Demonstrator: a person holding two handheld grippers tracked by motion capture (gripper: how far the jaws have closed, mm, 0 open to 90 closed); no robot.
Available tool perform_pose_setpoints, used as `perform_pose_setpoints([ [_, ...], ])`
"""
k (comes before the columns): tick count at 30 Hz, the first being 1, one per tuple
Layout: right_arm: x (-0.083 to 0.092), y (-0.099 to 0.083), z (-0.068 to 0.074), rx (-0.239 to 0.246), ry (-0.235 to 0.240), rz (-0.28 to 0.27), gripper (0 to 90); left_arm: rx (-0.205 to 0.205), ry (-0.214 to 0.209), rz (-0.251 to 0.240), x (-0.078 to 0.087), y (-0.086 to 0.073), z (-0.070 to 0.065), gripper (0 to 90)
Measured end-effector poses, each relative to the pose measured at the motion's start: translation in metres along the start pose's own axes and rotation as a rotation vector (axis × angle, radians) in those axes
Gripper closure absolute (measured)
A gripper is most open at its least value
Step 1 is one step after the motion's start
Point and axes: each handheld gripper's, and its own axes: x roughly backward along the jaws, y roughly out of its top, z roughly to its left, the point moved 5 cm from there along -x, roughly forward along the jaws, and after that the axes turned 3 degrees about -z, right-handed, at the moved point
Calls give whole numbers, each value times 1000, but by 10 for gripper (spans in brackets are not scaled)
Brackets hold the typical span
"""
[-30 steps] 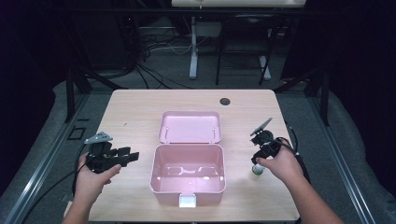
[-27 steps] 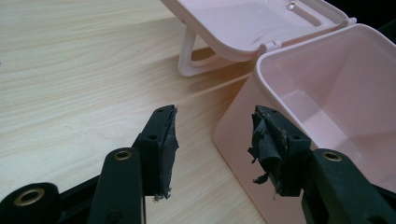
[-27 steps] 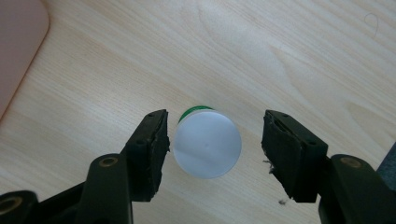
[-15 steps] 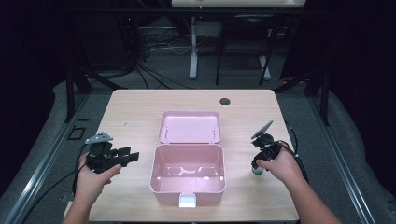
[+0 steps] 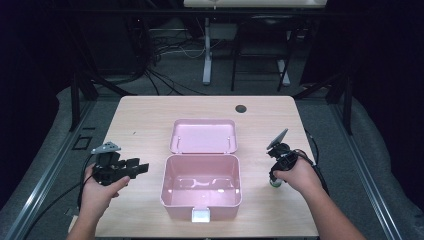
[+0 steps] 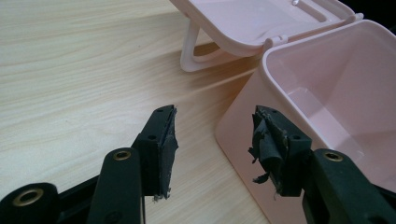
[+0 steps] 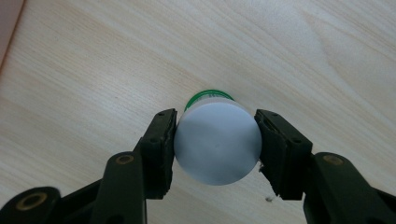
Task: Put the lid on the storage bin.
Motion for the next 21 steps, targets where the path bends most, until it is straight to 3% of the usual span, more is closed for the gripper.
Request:
perform_pose_setpoints([
  [4, 1, 1, 1, -9, -6, 27, 493, 1, -1, -1, 1, 0, 0, 498],
  [10, -2, 2, 1, -8, -7, 12, 496, 3, -1, 0, 1, 0, 1, 498],
  [12, 0, 2, 1, 7, -11, 32, 498, 2, 0, 0, 1, 0, 1, 498],
  [13, -2, 2, 2, 8, -4, 13, 498, 2, 0, 0, 1, 0, 1, 499],
  [17, 0, 2, 2, 20, -12, 52, 499, 1, 2, -2, 2, 0, 1, 499],
  [21, 3, 3, 4, 23, -12, 36, 499, 1, 1, -3, 2, 0, 1, 499],
])
